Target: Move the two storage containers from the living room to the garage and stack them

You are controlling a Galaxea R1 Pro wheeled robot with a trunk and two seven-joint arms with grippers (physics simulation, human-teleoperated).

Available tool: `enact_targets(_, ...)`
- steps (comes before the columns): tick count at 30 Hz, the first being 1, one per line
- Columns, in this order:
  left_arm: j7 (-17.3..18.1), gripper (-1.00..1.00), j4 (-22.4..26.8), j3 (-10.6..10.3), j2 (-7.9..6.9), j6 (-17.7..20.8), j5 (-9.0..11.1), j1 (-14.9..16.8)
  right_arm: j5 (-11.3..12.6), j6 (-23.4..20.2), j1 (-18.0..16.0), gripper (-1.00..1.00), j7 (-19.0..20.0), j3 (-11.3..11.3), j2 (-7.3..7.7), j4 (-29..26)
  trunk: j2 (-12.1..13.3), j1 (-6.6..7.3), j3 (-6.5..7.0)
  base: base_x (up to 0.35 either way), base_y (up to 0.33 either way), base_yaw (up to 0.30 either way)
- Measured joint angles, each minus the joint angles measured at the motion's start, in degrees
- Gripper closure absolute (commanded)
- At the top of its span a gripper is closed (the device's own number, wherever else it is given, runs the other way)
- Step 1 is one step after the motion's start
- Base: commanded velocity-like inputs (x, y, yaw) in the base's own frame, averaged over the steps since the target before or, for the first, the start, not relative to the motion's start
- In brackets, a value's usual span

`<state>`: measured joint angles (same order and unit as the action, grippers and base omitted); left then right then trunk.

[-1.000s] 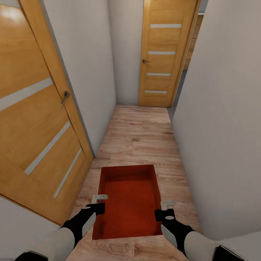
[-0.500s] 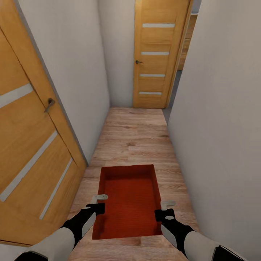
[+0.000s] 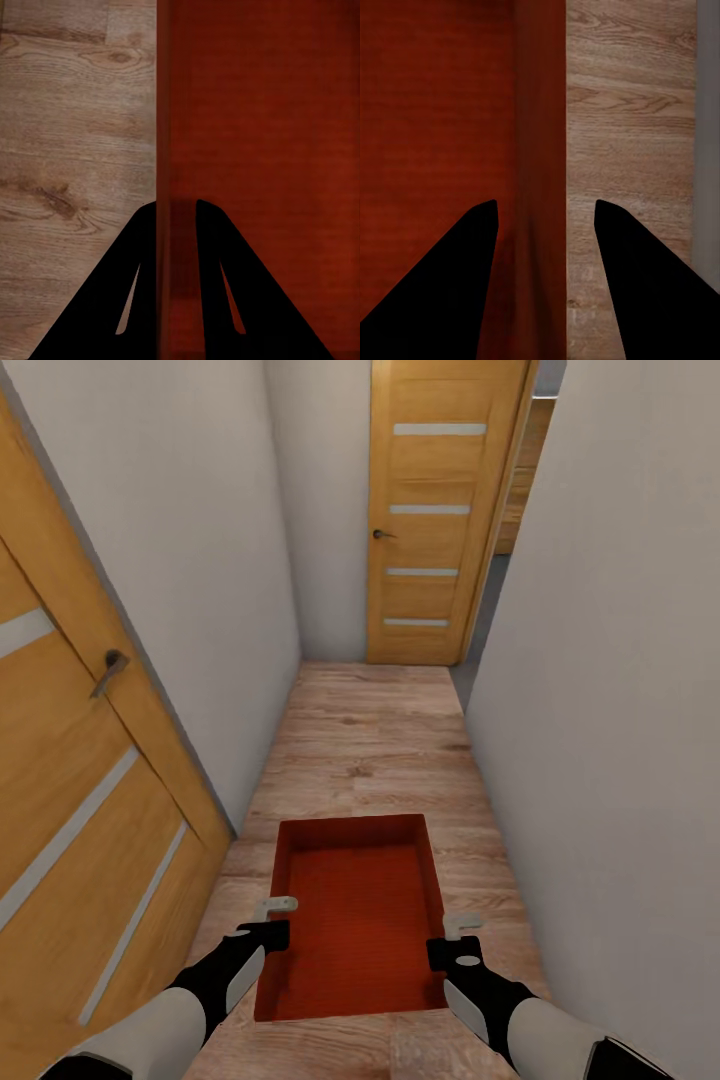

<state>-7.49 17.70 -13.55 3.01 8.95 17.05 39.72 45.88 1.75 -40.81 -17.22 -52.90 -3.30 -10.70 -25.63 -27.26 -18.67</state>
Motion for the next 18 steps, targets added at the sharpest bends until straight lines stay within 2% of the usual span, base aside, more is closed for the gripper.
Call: enact_targets(18, 0.0, 1.0, 0.0, 0.0, 0.04, -0.1, 0.0, 0.0, 0.0, 0.0, 0.0, 1.0, 0.0, 0.0, 0.07, -0.1, 0.0, 0.0, 0.0, 0.323, 0.0, 0.0)
